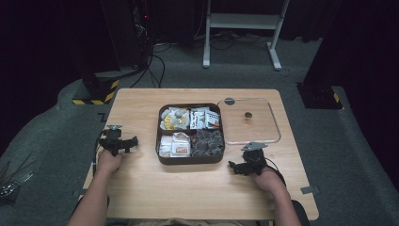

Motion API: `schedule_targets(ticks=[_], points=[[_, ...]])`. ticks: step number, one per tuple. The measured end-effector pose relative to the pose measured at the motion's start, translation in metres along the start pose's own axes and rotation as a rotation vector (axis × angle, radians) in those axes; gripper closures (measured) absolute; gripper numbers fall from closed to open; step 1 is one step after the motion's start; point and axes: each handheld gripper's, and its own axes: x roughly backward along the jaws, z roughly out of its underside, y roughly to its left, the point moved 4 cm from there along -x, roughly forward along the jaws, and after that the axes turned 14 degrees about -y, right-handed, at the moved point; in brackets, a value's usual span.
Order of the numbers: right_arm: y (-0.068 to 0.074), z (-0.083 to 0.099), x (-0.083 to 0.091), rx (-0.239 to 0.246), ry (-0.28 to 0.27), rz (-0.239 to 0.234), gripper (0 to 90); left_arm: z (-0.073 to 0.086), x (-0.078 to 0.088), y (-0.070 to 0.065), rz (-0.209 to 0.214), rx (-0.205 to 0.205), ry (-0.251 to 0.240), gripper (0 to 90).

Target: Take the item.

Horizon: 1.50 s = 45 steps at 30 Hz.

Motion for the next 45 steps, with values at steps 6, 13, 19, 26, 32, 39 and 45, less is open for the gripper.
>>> schedule_targets(ticks=[6, 13, 19, 26, 32, 39, 45], points=[[0.000, 0.000, 0.000, 0.000, -0.001, -0.001, 7.7, 0.000, 0.000, 0.000, 0.002, 0.000, 0.000, 0.5], [0.000, 0.000, 0.000, 0.000, -0.002, -0.001, 7.7, -0.001, -0.001, -0.001, 0.017, -0.014, -0.004, 2.5], [0.000, 0.000, 0.000, 0.000, -0.002, -0.001, 7.7, -0.003, 0.001, -0.002, 0.043, -0.030, 0.001, 7.1], [0.000, 0.000, 0.000, 0.002, -0.002, -0.001, 7.7, -0.005, 0.005, 0.000, 0.095, -0.057, 0.040, 14.4], [0.000, 0.000, 0.000, 0.000, -0.002, -0.001, 7.7, -0.007, 0.007, 0.000, 0.117, -0.042, 0.067, 16.0], [0.000, 0.000, 0.000, 0.000, -0.002, 0.000, 7.7, -0.011, 0.009, -0.001, 0.140, -0.021, 0.081, 16.9], [0.000, 0.000, 0.000, -0.004, -0.001, 0.000, 7.8, -0.018, 0.013, -0.003, 0.162, 0.006, 0.080, 15.7]])
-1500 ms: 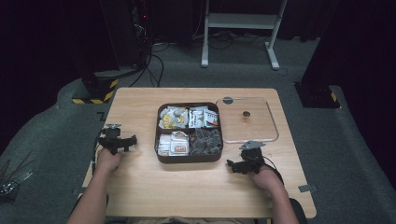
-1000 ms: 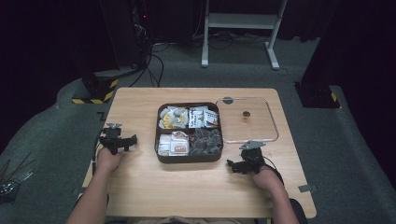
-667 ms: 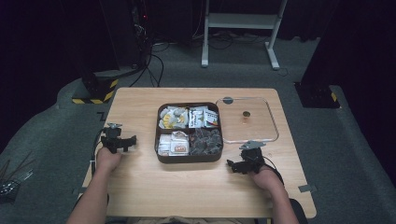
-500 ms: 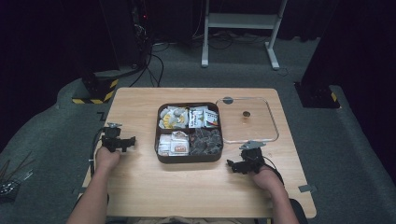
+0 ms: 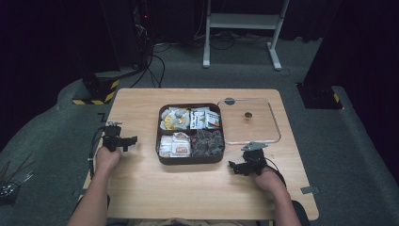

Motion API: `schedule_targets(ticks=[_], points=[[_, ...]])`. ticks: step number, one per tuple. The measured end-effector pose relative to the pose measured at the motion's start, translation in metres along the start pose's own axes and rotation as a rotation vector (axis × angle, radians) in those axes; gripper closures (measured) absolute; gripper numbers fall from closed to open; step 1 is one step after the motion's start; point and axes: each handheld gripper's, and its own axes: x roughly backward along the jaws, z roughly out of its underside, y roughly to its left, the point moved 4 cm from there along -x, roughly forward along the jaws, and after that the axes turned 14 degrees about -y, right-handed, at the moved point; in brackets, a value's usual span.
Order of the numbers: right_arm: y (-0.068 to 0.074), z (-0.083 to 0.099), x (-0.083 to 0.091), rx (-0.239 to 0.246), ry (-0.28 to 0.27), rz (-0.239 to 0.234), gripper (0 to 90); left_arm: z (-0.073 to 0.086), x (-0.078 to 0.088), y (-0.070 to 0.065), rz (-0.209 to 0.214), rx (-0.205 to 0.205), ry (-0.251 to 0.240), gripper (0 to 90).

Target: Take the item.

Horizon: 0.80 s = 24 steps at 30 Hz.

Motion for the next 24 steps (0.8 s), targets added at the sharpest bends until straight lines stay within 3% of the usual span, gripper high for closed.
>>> schedule_targets(ticks=[4, 7, 9, 15, 18, 24], points=[[0.000, 0.000, 0.000, 0.001, 0.000, 0.000, 7.7, -0.002, 0.002, -0.002, 0.005, 0.000, 0.013, 15.6], [0.000, 0.000, 0.000, 0.000, 0.000, 0.000, 7.7, -0.004, 0.006, -0.004, 0.057, 0.001, 0.003, 15.6], [0.000, 0.000, 0.000, 0.000, 0.000, 0.000, 7.7, -0.005, 0.007, -0.004, 0.062, 0.001, 0.001, 15.7], [0.000, 0.000, 0.000, 0.000, 0.000, 0.000, 7.7, -0.009, 0.010, -0.010, 0.081, -0.058, 0.022, 19.1], [0.000, 0.000, 0.000, 0.000, 0.000, 0.000, 7.8, -0.011, 0.010, -0.012, 0.078, -0.066, 0.028, 19.2], [0.000, 0.000, 0.000, 0.000, 0.000, 0.000, 7.7, -0.018, 0.014, -0.018, 0.113, -0.051, 0.005, 24.7]])
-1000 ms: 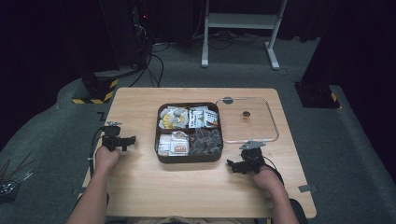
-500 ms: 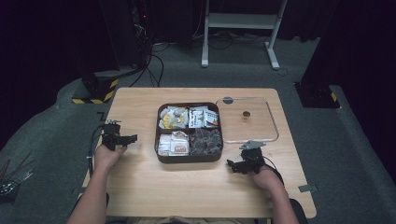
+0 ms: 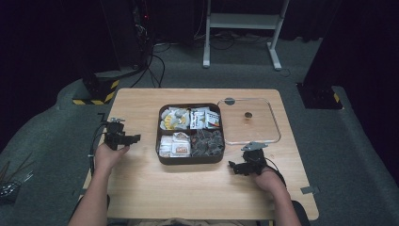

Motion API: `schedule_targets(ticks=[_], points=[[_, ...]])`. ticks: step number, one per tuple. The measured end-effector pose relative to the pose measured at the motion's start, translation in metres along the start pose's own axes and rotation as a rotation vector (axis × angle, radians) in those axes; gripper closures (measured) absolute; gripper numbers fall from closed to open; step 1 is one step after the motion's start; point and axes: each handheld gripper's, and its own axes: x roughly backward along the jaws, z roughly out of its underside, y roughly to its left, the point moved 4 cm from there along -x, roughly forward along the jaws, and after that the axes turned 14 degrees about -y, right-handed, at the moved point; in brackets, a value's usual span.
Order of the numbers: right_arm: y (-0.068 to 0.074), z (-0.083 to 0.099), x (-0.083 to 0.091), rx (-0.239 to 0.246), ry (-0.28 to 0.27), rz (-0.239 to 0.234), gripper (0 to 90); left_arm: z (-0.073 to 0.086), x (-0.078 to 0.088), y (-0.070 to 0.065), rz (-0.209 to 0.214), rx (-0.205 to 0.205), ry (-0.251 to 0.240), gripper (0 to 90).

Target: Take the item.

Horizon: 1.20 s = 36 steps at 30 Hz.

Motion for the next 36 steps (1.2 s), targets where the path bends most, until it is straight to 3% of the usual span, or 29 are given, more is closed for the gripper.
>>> schedule_targets(ticks=[2, 5, 22, 29, 36], points=[[0.000, 0.000, 0.000, 0.000, 0.000, 0.000, 7.8, -0.002, 0.001, -0.002, 0.007, 0.002, -0.011, 26.3], [0.000, 0.000, 0.000, 0.004, -0.002, -0.002, 7.8, -0.007, 0.004, -0.006, 0.016, -0.029, -0.020, 28.6], [0.000, 0.000, 0.000, 0.001, -0.001, -0.001, 7.8, -0.023, 0.013, -0.026, 0.135, -0.010, -0.054, 40.8], [0.000, 0.000, 0.000, 0.002, 0.000, 0.001, 7.8, -0.030, 0.013, -0.039, 0.195, -0.043, -0.052, 42.2], [0.000, 0.000, 0.000, 0.004, 0.000, 0.001, 7.8, -0.034, 0.012, -0.051, 0.223, -0.090, -0.060, 43.3]])
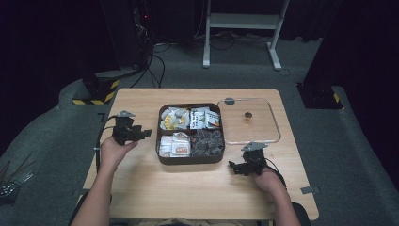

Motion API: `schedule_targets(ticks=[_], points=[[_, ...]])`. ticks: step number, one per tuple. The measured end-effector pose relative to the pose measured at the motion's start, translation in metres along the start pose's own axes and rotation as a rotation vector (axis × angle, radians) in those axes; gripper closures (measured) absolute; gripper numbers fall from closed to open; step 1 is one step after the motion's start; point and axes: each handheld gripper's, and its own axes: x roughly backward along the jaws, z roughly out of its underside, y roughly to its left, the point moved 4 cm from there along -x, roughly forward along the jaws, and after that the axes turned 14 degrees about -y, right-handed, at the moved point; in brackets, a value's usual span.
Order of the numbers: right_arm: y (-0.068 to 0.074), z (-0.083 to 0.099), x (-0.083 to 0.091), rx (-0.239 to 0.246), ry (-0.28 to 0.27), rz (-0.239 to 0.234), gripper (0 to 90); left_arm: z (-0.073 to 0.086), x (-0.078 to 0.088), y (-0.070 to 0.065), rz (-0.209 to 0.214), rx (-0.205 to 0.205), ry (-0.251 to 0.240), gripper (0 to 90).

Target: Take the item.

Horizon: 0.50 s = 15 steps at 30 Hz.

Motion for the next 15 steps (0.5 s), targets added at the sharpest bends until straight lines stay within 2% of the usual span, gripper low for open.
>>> schedule_targets(ticks=[6, 9, 15], points=[[0.000, 0.000, 0.000, -0.002, -0.001, 0.003, 7.8, -0.006, -0.004, -0.010, 0.034, -0.005, -0.013, 45.1], [0.000, 0.000, 0.001, -0.003, -0.001, 0.005, 7.7, -0.009, -0.007, -0.017, 0.058, -0.029, -0.015, 47.7], [0.000, 0.000, 0.001, -0.004, -0.001, 0.006, 7.8, -0.012, -0.011, -0.025, 0.083, -0.049, -0.014, 49.2]])
